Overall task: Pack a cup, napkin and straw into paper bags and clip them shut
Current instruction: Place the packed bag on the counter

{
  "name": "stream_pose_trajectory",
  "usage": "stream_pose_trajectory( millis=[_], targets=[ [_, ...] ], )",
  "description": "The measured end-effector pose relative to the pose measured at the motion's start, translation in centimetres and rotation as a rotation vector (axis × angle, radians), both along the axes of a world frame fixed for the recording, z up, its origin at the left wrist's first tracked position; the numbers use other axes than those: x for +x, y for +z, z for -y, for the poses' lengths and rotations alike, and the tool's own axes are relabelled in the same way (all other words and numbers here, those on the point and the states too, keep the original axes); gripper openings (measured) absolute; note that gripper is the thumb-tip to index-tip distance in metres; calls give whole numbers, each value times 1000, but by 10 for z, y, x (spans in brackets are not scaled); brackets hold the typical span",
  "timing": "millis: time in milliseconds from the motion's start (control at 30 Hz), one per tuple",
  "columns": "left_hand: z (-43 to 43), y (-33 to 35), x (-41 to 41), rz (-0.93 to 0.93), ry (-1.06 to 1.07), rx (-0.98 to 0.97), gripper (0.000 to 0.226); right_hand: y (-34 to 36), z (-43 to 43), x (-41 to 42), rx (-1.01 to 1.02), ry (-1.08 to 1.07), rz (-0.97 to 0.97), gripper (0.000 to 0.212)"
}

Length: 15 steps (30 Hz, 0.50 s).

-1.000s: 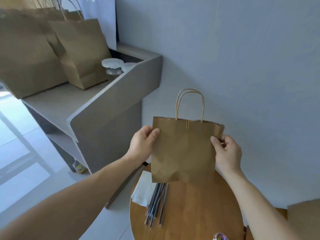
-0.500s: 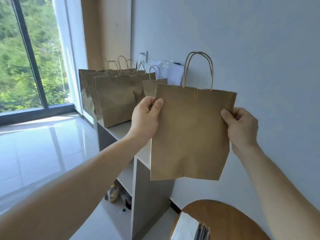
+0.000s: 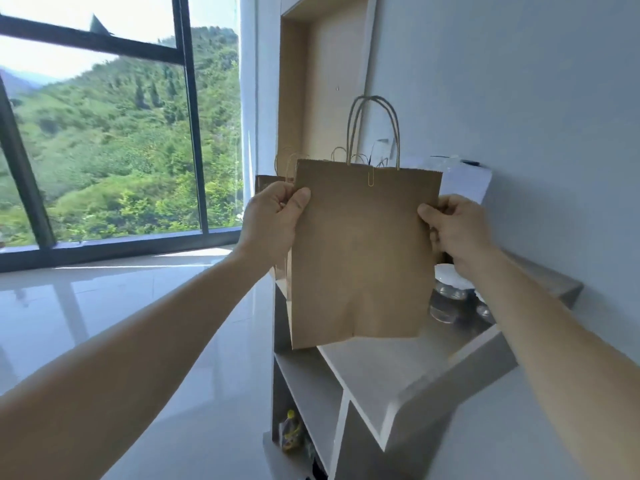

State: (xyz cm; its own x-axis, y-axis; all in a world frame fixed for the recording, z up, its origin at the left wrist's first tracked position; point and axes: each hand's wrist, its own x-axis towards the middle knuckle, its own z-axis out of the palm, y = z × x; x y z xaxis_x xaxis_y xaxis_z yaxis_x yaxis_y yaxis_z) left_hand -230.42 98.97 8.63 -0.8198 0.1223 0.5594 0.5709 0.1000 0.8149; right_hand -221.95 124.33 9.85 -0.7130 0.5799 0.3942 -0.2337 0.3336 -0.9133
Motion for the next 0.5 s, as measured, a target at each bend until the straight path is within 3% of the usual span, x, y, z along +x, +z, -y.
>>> stream_pose_trajectory(
  millis=[200, 500],
  targets=[
    [-17, -35, -61, 143, 65, -130, 32, -29, -40, -98, 64, 175, 146, 15],
    [-38, -71, -108, 241, 129, -185, 27, -60, -67, -177, 153, 227, 296, 10]
  ],
)
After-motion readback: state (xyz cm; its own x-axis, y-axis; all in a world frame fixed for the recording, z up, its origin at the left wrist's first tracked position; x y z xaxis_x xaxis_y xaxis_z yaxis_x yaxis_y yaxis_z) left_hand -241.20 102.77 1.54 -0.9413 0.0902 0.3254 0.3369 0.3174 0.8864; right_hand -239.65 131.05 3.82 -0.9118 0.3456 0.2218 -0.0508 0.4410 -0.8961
